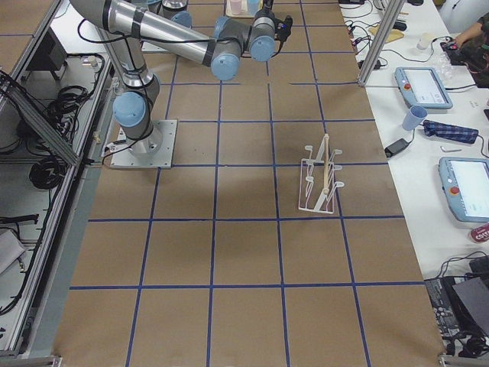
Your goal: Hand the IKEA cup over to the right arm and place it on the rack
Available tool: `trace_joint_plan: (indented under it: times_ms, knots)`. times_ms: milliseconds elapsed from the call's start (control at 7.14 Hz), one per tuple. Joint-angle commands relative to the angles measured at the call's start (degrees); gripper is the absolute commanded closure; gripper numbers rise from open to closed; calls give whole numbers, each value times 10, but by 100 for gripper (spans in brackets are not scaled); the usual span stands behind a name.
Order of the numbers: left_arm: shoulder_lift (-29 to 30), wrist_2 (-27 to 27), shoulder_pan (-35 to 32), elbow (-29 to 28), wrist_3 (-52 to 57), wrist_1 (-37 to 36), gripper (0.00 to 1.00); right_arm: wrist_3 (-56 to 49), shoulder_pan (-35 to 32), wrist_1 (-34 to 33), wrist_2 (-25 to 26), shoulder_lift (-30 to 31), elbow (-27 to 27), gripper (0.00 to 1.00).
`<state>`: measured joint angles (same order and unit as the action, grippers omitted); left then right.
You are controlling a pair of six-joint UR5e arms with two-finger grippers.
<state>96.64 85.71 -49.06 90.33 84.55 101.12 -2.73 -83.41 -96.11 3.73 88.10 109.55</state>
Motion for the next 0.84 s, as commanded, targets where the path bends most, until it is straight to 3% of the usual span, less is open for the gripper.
trace_joint_plan:
  times_ms: [0,280,700]
  knots:
    - [-15,-158,-35,5,-42,112,100,0,0,-1,-12,-10,1,0]
    - [-18,-263,-104,6,-61,157,100,0,0,-2,-32,-25,2,0]
    - [-5,-464,-182,17,-147,222,100,-3,-1,-2,-33,-35,4,0]
